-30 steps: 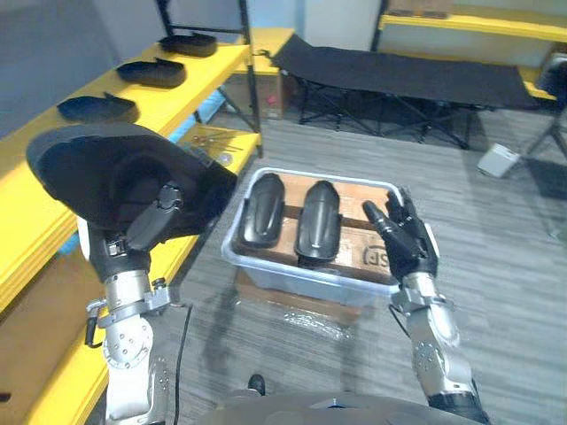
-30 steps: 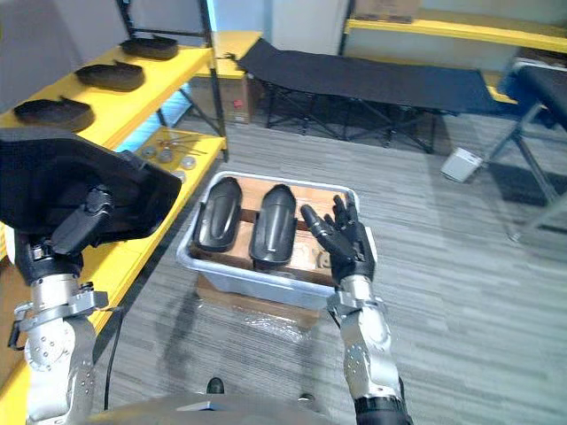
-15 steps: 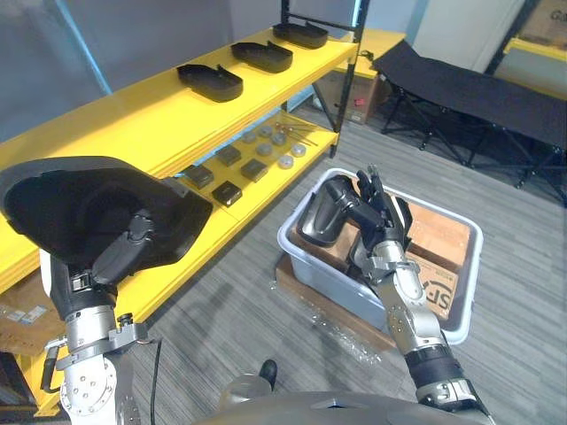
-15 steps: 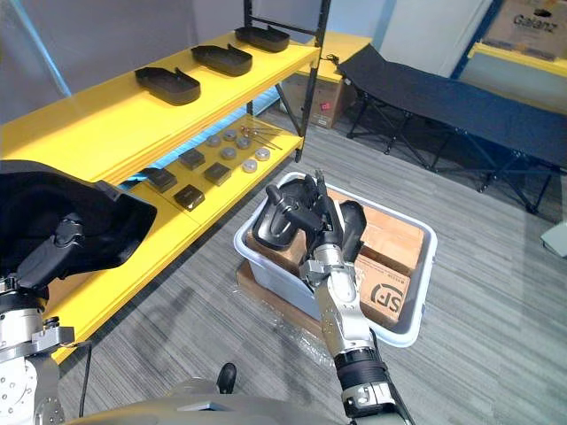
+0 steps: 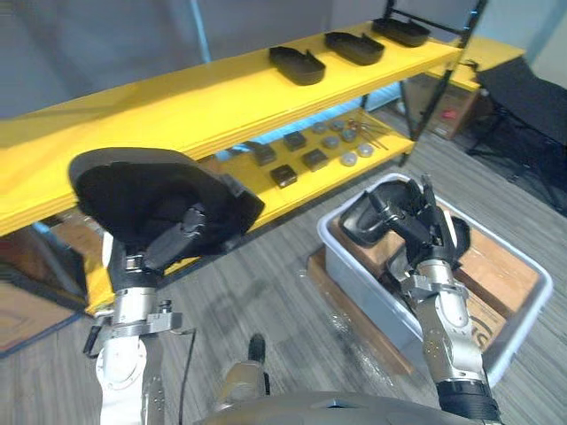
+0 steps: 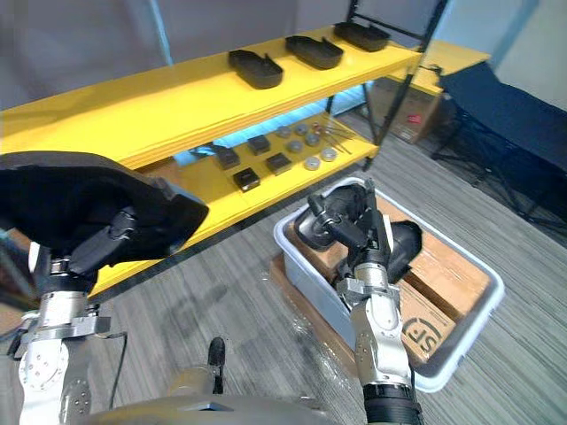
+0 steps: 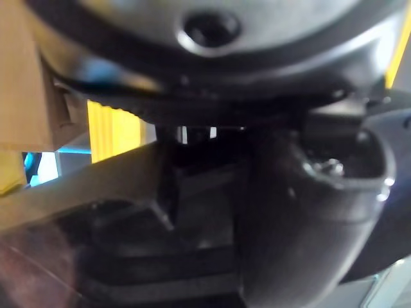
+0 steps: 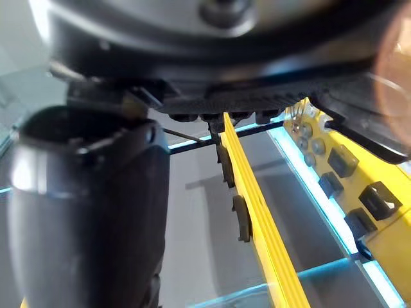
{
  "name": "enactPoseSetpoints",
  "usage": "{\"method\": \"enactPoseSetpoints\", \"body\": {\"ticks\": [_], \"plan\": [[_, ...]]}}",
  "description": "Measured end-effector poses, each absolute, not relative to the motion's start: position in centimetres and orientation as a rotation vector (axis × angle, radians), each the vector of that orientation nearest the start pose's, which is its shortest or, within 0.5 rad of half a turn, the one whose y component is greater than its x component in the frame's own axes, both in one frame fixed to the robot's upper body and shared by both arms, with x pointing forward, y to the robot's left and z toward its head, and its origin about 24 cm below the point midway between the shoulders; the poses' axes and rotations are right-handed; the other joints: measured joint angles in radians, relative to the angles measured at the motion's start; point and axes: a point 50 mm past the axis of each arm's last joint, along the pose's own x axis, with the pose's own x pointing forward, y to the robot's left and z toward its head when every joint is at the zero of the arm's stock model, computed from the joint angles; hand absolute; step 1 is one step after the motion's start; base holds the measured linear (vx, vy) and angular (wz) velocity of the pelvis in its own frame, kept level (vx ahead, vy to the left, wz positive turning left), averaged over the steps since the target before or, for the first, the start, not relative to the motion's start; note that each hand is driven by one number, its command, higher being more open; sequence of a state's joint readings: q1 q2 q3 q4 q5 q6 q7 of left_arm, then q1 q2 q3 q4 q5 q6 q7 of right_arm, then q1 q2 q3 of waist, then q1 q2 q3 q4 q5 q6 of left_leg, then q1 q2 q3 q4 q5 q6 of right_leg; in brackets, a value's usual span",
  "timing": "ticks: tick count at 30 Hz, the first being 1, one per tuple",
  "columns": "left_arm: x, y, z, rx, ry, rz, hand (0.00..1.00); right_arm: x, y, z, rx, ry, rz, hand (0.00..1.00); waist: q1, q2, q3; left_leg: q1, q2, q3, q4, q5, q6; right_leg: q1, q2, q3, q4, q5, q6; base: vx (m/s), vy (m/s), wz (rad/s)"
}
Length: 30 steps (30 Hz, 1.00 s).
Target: Walk over and take three plastic housings, then place them on the shelf
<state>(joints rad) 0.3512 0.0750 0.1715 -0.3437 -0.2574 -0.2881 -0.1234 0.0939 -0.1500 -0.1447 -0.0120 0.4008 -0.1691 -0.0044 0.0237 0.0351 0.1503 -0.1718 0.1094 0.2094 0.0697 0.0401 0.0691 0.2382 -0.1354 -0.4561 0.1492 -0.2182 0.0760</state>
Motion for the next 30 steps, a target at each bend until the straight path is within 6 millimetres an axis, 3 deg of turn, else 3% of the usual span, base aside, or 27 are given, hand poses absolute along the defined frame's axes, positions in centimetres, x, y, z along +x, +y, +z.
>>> {"method": "enactPoseSetpoints", "body": {"ticks": [1, 2, 4, 5, 11, 17, 20, 22, 24, 25, 26, 27, 28, 29, 30], "plan": [[17.5, 21.4, 8.0, -0.042, -0.315, 0.115, 0.00, 22.8, -22.8, 4.9, 0.224, -0.152, -0.212, 1.00, 0.000, 0.002, 0.009, -0.014, 0.013, 0.039, 0.033, -0.001, -0.004, -0.001, -0.006, -0.015, 0.006, -0.021, -0.016, -0.06, 0.028, 0.64], [17.4, 21.5, 7.7, -0.020, -0.298, 0.121, 0.00, 22.6, -23.2, 5.0, 0.221, -0.166, -0.224, 1.00, 0.003, 0.034, 0.003, -0.007, 0.019, 0.040, 0.050, 0.015, -0.021, 0.000, 0.006, -0.002, 0.024, -0.037, -0.009, -0.03, 0.041, 0.35], [17.3, 21.7, 7.4, -0.019, -0.282, 0.146, 0.00, 22.3, -23.5, 5.0, 0.214, -0.182, -0.230, 1.00, -0.001, 0.048, -0.004, 0.002, 0.023, 0.039, 0.028, 0.107, -0.054, -0.003, 0.009, 0.001, 0.048, -0.048, 0.003, 0.00, 0.001, 0.07], [17.2, 22.1, 7.5, -0.012, -0.286, 0.162, 0.00, 22.3, -23.3, 5.1, 0.220, -0.198, -0.217, 1.00, 0.002, 0.054, -0.007, 0.009, 0.018, 0.046, 0.016, 0.125, -0.062, -0.012, -0.001, 0.011, 0.062, -0.054, 0.008, 0.04, 0.030, -0.09], [17.1, 22.7, 7.7, -0.005, -0.290, 0.180, 0.00, 22.5, -21.4, 5.0, 0.254, -0.223, -0.126, 1.00, 0.000, 0.016, 0.014, 0.040, -0.012, 0.070, -0.004, 0.143, -0.062, -0.022, -0.038, 0.077, 0.097, -0.062, 0.020, 0.06, 0.014, -0.09], [17.1, 22.7, 7.7, -0.002, -0.288, 0.184, 0.00, 22.7, -20.2, 4.7, 0.251, -0.211, -0.041, 1.00, 0.003, 0.018, 0.021, 0.040, -0.020, 0.054, 0.002, 0.145, -0.065, -0.048, -0.056, 0.071, 0.183, -0.108, 0.022, -0.04, -0.029, 0.07], [17.1, 22.7, 7.6, 0.003, -0.285, 0.199, 0.00, 22.7, -20.4, 4.1, 0.254, -0.199, -0.058, 1.00, 0.002, 0.013, 0.042, 0.035, -0.043, 0.035, 0.017, 0.119, -0.069, -0.045, -0.089, 0.046, 0.219, -0.146, 0.011, -0.04, 0.019, 0.21], [17.0, 22.9, 7.7, 0.007, -0.289, 0.212, 0.00, 22.7, -20.2, 4.0, 0.274, -0.198, -0.069, 1.00, 0.005, -0.004, 0.052, 0.001, -0.066, 0.021, 0.125, 0.062, -0.036, -0.042, -0.116, 0.042, 0.228, -0.159, 0.011, 0.08, 0.097, 0.10], [16.9, 23.4, 7.8, 0.019, -0.292, 0.229, 0.00, 22.6, -20.0, 3.8, 0.295, -0.195, -0.086, 1.00, 0.005, -0.018, 0.059, -0.020, -0.083, 0.022, 0.230, -0.023, -0.034, -0.009, -0.146, 0.029, 0.233, -0.175, 0.018, 0.15, 0.105, 0.09], [16.9, 23.5, 8.0, 0.023, -0.300, 0.233, 0.00, 22.4, -20.0, 3.6, 0.305, -0.189, -0.105, 1.00, -0.002, -0.023, 0.055, -0.016, -0.103, 0.018, 0.260, -0.069, -0.042, 0.010, -0.162, 0.026, 0.277, -0.169, 0.015, 0.24, 0.132, 0.39], [17.4, 23.4, 8.2, 0.018, -0.318, 0.226, 0.00, 22.3, -20.3, 3.5, 0.301, -0.185, -0.118, 1.00, -0.007, -0.025, 0.060, -0.023, -0.120, -0.003, 0.278, -0.089, -0.031, -0.060, -0.197, 0.046, 0.436, -0.126, -0.041, 0.23, 0.135, 0.52], [17.7, 23.4, 8.5, 0.018, -0.331, 0.213, 0.00, 22.2, -20.5, 3.4, 0.300, -0.183, -0.126, 1.00, -0.007, -0.026, 0.061, -0.024, -0.127, -0.014, 0.275, -0.092, -0.028, -0.107, -0.211, 0.064, 0.520, -0.085, -0.075, 0.22, 0.156, 0.66], [18.0, 23.4, 9.0, 0.026, -0.352, 0.197, 0.00, 22.1, -20.7, 3.3, 0.296, -0.181, -0.145, 1.00, -0.006, -0.034, 0.065, -0.006, -0.135, -0.036, 0.244, -0.094, -0.027, -0.183, -0.222, 0.121, 0.645, 0.027, -0.090, 0.24, 0.145, 0.50], [18.0, 23.8, 9.2, 0.034, -0.363, 0.202, 0.00, 22.1, -20.6, 3.3, 0.291, -0.178, -0.155, 1.00, -0.009, -0.044, 0.064, 0.025, -0.140, -0.054, 0.199, -0.089, -0.018, -0.233, -0.213, 0.183, 0.721, 0.083, -0.061, 0.26, 0.119, 0.42], [18.0, 24.0, 9.3, 0.033, -0.367, 0.211, 0.00, 22.2, -20.5, 3.3, 0.272, -0.178, -0.157, 1.00, -0.010, -0.046, 0.063, 0.037, -0.142, -0.063, 0.184, -0.089, -0.009, -0.251, -0.198, 0.203, 0.737, 0.052, -0.049, 0.30, 0.054, 0.34]]}}
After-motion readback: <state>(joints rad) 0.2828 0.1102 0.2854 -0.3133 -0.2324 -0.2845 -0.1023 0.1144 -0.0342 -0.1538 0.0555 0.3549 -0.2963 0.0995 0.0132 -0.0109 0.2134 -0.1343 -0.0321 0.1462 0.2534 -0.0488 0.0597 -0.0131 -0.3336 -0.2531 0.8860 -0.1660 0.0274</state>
